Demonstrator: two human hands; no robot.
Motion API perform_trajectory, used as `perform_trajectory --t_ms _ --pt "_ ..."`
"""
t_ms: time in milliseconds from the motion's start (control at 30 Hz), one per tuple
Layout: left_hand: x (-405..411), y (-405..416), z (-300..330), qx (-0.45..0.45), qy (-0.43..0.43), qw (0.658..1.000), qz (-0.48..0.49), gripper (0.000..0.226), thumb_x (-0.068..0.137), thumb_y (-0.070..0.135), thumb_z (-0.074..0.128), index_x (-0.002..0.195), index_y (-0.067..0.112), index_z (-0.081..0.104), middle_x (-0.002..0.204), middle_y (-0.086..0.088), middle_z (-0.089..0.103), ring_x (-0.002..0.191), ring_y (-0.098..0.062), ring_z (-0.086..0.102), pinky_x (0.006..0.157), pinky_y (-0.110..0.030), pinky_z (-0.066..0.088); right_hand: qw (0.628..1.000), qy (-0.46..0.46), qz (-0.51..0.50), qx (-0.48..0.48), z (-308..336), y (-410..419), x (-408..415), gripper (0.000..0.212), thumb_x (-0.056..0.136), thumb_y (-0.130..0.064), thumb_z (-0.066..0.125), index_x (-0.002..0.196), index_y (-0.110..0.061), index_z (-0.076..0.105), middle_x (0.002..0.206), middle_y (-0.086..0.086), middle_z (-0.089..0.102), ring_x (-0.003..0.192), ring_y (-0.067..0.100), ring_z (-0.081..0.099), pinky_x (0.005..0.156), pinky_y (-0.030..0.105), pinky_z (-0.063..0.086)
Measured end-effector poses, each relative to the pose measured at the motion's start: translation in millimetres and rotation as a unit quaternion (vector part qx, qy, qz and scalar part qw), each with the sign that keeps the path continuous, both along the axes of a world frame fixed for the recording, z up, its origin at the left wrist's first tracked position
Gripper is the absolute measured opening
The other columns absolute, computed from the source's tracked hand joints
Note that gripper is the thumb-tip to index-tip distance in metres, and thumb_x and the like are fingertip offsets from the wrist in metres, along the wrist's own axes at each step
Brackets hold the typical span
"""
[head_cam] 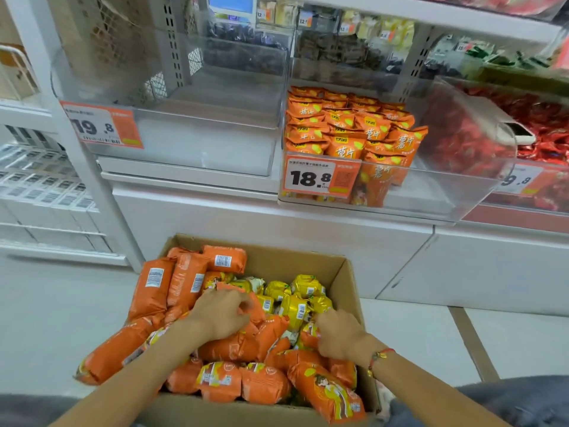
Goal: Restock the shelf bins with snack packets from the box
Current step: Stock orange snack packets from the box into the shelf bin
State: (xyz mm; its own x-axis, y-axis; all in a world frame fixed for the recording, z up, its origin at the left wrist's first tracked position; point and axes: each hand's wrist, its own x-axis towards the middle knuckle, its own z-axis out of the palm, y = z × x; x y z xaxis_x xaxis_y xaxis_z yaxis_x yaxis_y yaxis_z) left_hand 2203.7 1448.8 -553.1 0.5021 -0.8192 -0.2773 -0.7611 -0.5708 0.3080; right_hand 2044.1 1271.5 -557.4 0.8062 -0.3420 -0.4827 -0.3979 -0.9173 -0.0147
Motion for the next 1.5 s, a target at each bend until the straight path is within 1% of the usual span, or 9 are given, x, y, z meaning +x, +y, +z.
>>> perform_trajectory --t_ms 133,233,367,467,667,833,967,1200,1500 --pt "-9 -12 4 -0.101 0.046 0.990 0.081 0.025 0.095 0.036 0.051 0.107 0.027 0.071 0.107 0.006 0.070 0.102 -0.017 0.064 0.085 -0.033 0.050 0.991 -0.071 -0.083 0.074 22 -24 14 0.018 0.082 -0.017 0.056 0.070 -0.005 0.058 0.082 0.021 0.064 0.079 0.034 0.061 0.060 0.032 0.040" --pt "-19 -30 17 -0.149 0.206 0.952 0.168 0.040 0.099 0.038 0.045 0.099 0.009 0.073 0.085 -0.004 0.073 0.080 -0.018 0.069 0.064 -0.027 0.053 0.966 -0.143 -0.143 0.158 44 -41 17 0.018 0.083 -0.011 0.060 0.093 -0.006 0.074 0.096 0.012 0.073 0.089 0.026 0.066 0.078 0.036 0.054" --pt "-28 -39 43 -0.088 0.609 0.748 0.249 0.069 0.094 0.064 0.030 0.117 0.007 0.061 0.102 -0.006 0.075 0.089 -0.011 0.072 0.060 -0.019 0.056 0.882 -0.280 -0.163 0.342 78 -19 16 0.031 0.087 -0.009 0.068 0.117 -0.009 0.067 0.109 -0.002 0.068 0.100 0.010 0.064 0.088 0.021 0.052" --pt "-30 -40 46 -0.164 0.671 0.655 0.306 0.054 0.090 0.056 0.052 0.122 0.014 0.060 0.112 -0.012 0.071 0.097 -0.022 0.071 0.072 -0.029 0.060 0.883 -0.319 -0.061 0.339 81 0 11 0.038 0.082 -0.008 0.073 0.119 -0.017 0.066 0.116 -0.005 0.066 0.107 0.005 0.062 0.088 0.023 0.054" --pt "-28 -29 32 -0.187 0.566 0.735 0.323 0.044 0.082 0.033 0.068 0.121 0.017 0.058 0.106 -0.006 0.071 0.096 -0.021 0.067 0.081 -0.034 0.056 0.962 -0.043 -0.055 0.265 83 -7 6 0.030 0.083 -0.030 0.074 0.104 -0.009 0.069 0.092 0.003 0.067 0.080 0.019 0.065 0.068 0.022 0.050" --pt "-29 -25 42 -0.190 0.589 0.727 0.298 0.018 0.089 0.017 0.055 0.106 0.014 0.060 0.094 -0.007 0.069 0.084 -0.022 0.066 0.077 -0.034 0.056 0.958 0.245 -0.005 0.146 60 16 -3 0.056 0.084 -0.063 0.056 0.060 -0.014 0.042 0.060 -0.001 0.043 0.055 0.013 0.046 0.058 0.024 0.042" --pt "-33 -25 45 -0.184 0.610 0.721 0.274 0.028 0.089 0.018 0.055 0.116 0.012 0.059 0.106 -0.012 0.067 0.098 -0.028 0.063 0.096 -0.043 0.049 0.967 0.228 0.006 0.115 37 28 -6 0.050 0.087 -0.058 0.055 0.072 -0.011 0.049 0.068 -0.001 0.046 0.068 0.021 0.050 0.063 0.027 0.041" --pt "-30 -21 50 -0.212 0.620 0.701 0.280 0.037 0.086 0.022 0.057 0.122 0.013 0.058 0.115 -0.012 0.069 0.107 -0.030 0.064 0.097 -0.043 0.050 0.904 0.113 -0.227 0.344 40 6 -6 0.044 0.080 -0.048 0.069 0.102 -0.012 0.059 0.097 0.001 0.061 0.093 0.017 0.063 0.080 0.023 0.053" --pt "-31 -32 65 -0.324 0.542 0.695 0.345 0.027 0.086 0.029 0.058 0.108 0.014 0.062 0.090 -0.007 0.073 0.085 -0.022 0.068 0.077 -0.034 0.053 0.796 -0.282 -0.293 0.449 84 -7 10 0.058 0.070 -0.026 0.084 0.121 -0.022 0.058 0.108 -0.001 0.067 0.092 0.009 0.067 0.081 0.033 0.058"
